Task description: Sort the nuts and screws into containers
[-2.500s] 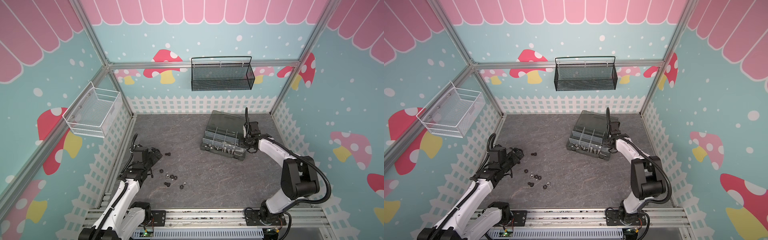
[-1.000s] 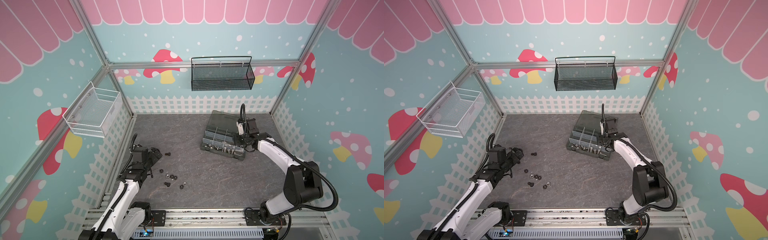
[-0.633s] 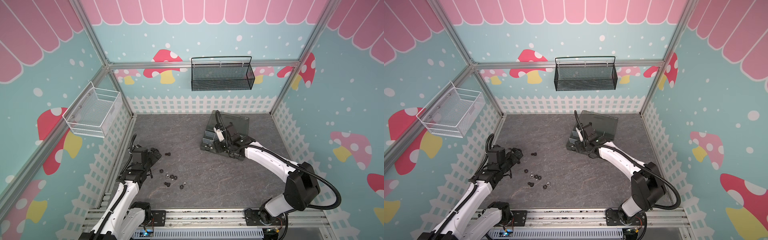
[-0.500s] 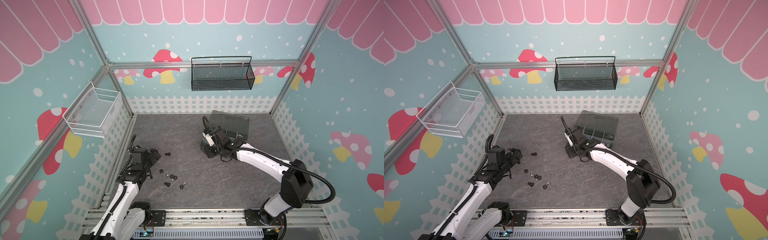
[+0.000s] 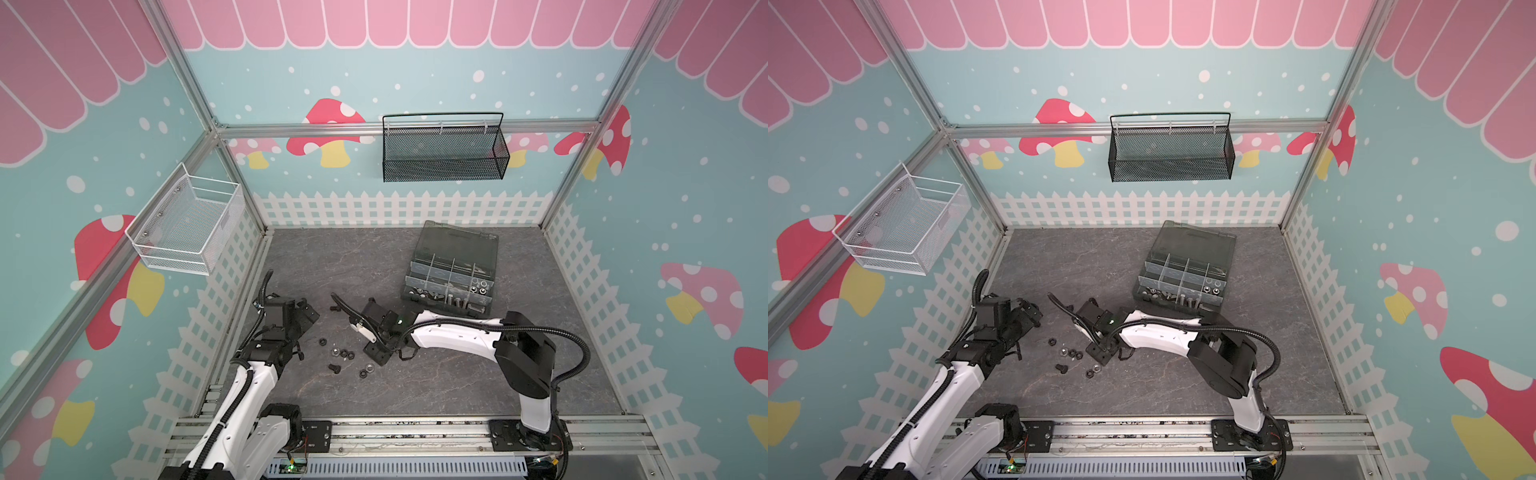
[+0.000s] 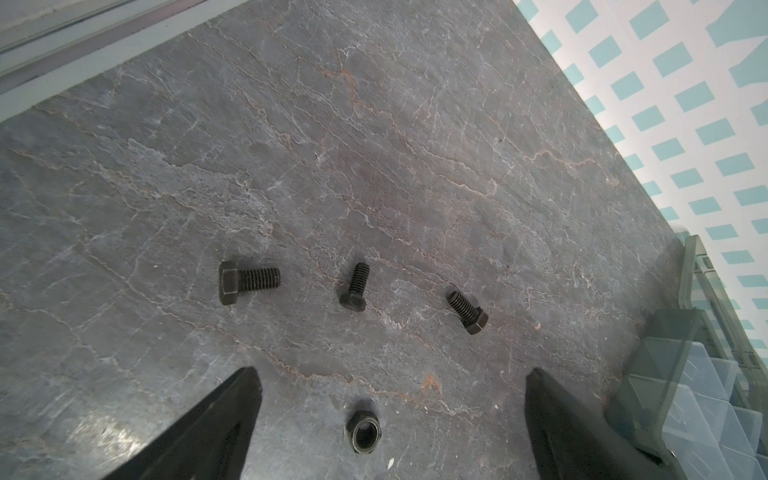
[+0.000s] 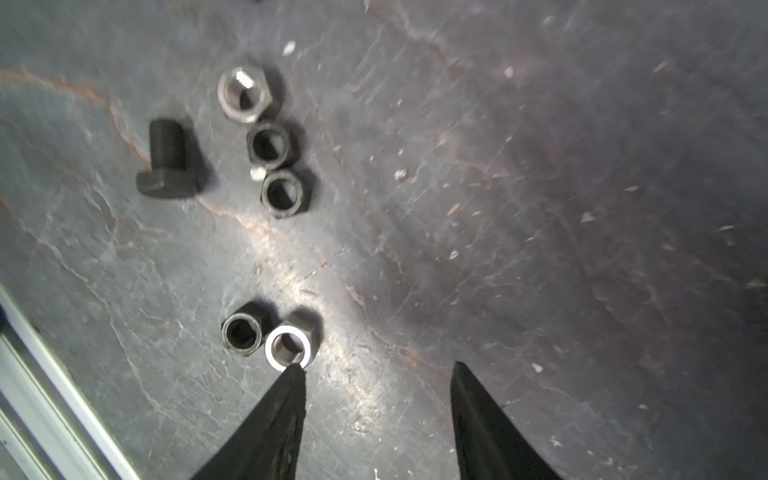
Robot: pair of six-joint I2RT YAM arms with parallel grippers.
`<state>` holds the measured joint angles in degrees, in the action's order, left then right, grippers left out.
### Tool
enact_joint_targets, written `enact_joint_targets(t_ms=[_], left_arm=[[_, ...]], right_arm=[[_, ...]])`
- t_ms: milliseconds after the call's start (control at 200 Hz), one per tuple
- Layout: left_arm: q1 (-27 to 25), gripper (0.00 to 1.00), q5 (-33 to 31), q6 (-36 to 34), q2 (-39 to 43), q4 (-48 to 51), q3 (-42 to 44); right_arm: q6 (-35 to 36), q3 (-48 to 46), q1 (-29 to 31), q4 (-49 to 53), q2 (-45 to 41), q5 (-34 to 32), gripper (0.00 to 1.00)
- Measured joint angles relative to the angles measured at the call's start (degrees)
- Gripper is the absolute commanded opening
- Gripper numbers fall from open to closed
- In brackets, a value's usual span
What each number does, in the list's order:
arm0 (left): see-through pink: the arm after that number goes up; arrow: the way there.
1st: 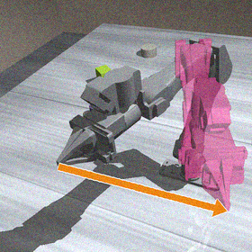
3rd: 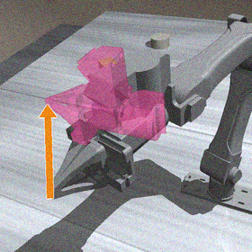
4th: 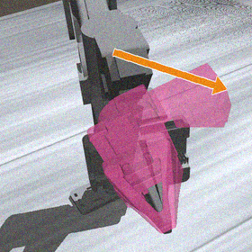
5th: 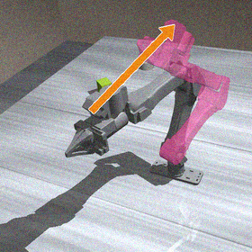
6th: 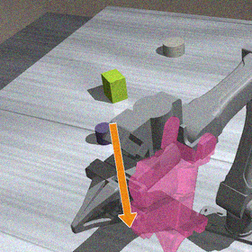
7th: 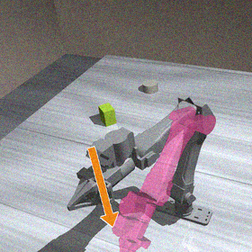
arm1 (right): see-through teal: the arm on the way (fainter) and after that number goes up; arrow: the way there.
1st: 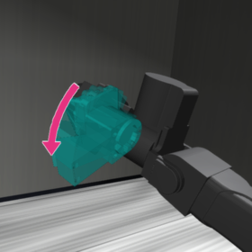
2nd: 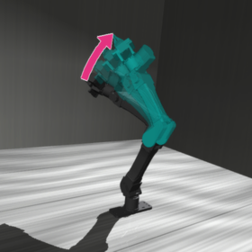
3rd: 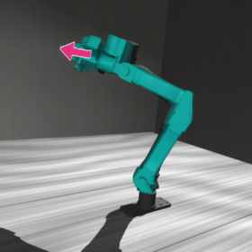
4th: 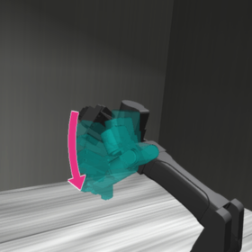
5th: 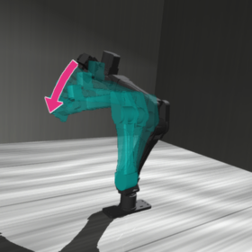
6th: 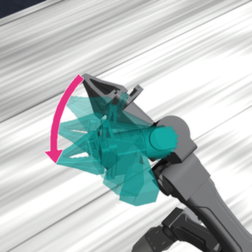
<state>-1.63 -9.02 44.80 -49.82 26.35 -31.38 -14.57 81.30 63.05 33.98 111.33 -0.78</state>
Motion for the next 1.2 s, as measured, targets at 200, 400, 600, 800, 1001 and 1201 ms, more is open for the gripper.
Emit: enact_joint_targets(t_ms=[200, 400, 600, 800, 1001, 1201], left_arm=[[0.9, 1.00, 0.0, 0.0, 0.0, 0.2, 0.0], [1.2, 1.00, 0.0, 0.0, -0.2, 0.7, 0.0], [1.2, 1.00, 0.0, 0.0, -0.6, 0.9, 0.0], [1.5, 1.00, 0.0, 0.1, -0.6, 1.0, 0.0], [1.6, 1.00, 0.0, 0.3, -0.6, 1.0, 0.0], [1.6, 1.00, 0.0, 0.5, -0.6, 0.9, 0.0]], right_arm=[[2.2, -0.4, 1.6, 1.4, 0.1, 0.6, 0.59], [3.6, -0.6, 3.7, 1.7, 0.7, 1.8, 0.60], [4.2, -0.6, 4.5, 1.8, 3.8, 2.4, 0.59], [4.0, 0.2, 4.5, 1.7, 5.0, 1.7, 0.52], [3.1, 2.2, 4.5, 1.6, 6.5, 0.2, 0.46], [2.3, 3.4, 4.0, 1.5, 7.4, 0.1, 0.39]])
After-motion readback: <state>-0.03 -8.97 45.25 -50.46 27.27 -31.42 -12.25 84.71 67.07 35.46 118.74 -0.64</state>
